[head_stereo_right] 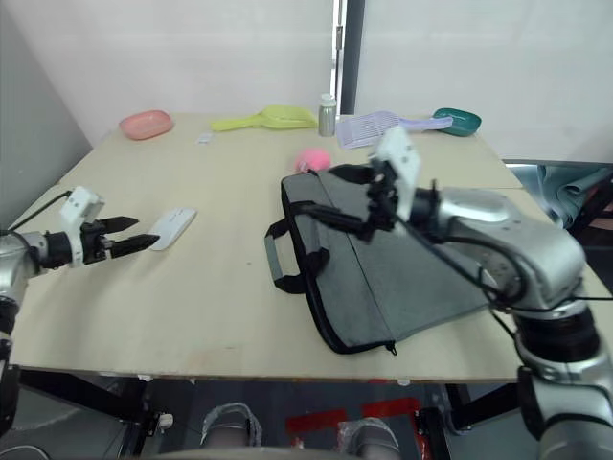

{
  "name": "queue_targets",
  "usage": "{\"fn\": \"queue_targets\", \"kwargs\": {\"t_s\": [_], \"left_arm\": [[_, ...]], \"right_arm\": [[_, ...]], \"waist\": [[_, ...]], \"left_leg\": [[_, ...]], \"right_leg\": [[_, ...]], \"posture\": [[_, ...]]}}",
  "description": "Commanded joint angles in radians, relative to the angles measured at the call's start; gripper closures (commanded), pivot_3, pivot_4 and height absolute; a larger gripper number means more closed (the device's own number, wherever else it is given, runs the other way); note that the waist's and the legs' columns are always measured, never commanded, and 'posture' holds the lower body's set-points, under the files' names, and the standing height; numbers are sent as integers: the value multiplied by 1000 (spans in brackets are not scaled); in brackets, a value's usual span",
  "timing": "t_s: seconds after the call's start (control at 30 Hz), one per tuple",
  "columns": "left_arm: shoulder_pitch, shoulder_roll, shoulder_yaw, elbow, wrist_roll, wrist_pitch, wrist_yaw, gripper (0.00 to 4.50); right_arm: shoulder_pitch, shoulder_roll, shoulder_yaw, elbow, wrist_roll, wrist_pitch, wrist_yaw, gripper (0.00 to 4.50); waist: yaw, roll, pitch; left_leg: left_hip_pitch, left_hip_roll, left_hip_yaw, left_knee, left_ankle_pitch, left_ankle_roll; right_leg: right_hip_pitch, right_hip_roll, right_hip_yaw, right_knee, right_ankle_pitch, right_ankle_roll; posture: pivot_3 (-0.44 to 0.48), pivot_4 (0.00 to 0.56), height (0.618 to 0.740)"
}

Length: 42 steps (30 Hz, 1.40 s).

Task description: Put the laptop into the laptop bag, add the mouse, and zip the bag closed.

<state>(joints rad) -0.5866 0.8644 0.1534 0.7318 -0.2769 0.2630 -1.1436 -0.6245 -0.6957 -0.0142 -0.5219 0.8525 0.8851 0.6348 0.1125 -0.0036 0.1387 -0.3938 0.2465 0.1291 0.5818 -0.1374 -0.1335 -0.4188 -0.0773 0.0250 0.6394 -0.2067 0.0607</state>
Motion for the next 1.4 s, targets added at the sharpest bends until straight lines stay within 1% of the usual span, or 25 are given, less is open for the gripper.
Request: {"fn": "queue_targets", "kwargs": {"t_s": [0.03,0.1,0.2,0.37,0.6,0.8,0.9,0.97,1.0,1.03,1.13,1.23,1.3,1.33,1.37,1.4], "left_arm": [[-71,-15,-3,51,33,-35,44,0],[-113,-34,-13,117,59,-61,82,0],[-150,-53,-29,191,95,-100,104,0],[-204,-108,-62,282,144,-147,126,0],[-290,-153,-100,410,220,-182,214,0],[-327,-181,-135,492,292,-226,295,0],[-337,-196,-128,506,292,-222,291,731],[-335,-197,-124,507,290,-223,279,1453],[-333,-194,-120,507,287,-221,273,1639],[-332,-190,-115,506,282,-219,266,1631],[-333,-172,-99,495,266,-212,230,1631],[-333,-159,-91,455,240,-187,115,1631],[-294,-148,-102,343,194,-164,-102,1631],[-271,-141,-107,281,168,-140,-190,1631],[-240,-130,-113,206,143,-111,-269,1631],[-218,-123,-115,154,128,-87,-306,1631]], "right_arm": [[-48,28,26,-15,-34,-8,-26,33],[-72,45,55,-8,-57,-17,-23,33],[-96,67,66,-2,-66,-14,-22,33],[-122,103,75,15,-86,-9,-35,33],[-138,129,66,21,-93,-1,-51,33],[-131,137,55,7,-81,11,-66,33],[-117,136,47,-1,-84,16,-82,0],[-99,125,30,-12,-78,22,-88,0],[-90,118,21,-17,-76,25,-91,0],[-80,113,12,-22,-74,29,-94,0],[-42,92,-18,-41,-64,52,-109,0],[-17,73,-46,-52,-38,111,-146,0],[-2,81,-80,-42,4,212,-220,0],[5,89,-92,-36,20,261,-256,0],[17,103,-97,-36,33,310,-295,0],[23,112,-99,-39,42,341,-319,0]], "waist": [[4,0,0],[5,0,0],[4,0,0],[6,0,0],[9,0,0],[12,0,0],[15,0,0],[16,0,0],[16,0,0],[17,0,0],[16,0,0],[16,0,0],[15,0,0],[15,0,0],[16,0,0],[16,0,0]], "left_leg": [[-1,0,-1,0,0,0],[-2,0,-2,2,0,0],[-2,0,-3,3,2,-4],[-2,0,-4,5,2,-5],[-5,0,-6,7,3,-5],[-4,0,-6,7,3,-6],[-2,0,-7,7,3,-7],[-1,0,-6,7,4,-8],[0,0,-6,7,4,-9],[1,0,-6,7,5,-9],[1,0,-6,7,5,-9],[1,0,-6,6,5,-9],[0,0,-6,5,5,-10],[0,0,-6,4,5,-10],[-1,0,-6,4,5,-10],[-1,0,-6,3,5,-10]], "right_leg": [[0,0,0,0,0,0],[-1,0,-1,1,0,0],[0,0,-1,4,0,0],[0,0,-1,6,0,0],[-1,0,-3,6,0,0],[0,0,-3,6,0,0],[1,-1,-2,8,0,0],[2,-1,-2,9,0,0],[2,-1,-2,9,0,1],[2,-1,-2,9,0,1],[3,0,-1,9,0,1],[2,0,-1,8,0,1],[1,0,-1,7,0,0],[1,0,-1,6,0,0],[1,0,-1,6,0,0],[1,0,-1,6,0,0]], "posture": [[0,150,740],[0,150,740],[0,150,740],[0,150,740],[0,150,740],[0,150,740],[0,150,740],[0,150,740],[0,150,740],[0,150,740],[0,150,740],[0,150,740],[0,150,740],[0,150,740],[0,150,740],[0,150,740]]}}
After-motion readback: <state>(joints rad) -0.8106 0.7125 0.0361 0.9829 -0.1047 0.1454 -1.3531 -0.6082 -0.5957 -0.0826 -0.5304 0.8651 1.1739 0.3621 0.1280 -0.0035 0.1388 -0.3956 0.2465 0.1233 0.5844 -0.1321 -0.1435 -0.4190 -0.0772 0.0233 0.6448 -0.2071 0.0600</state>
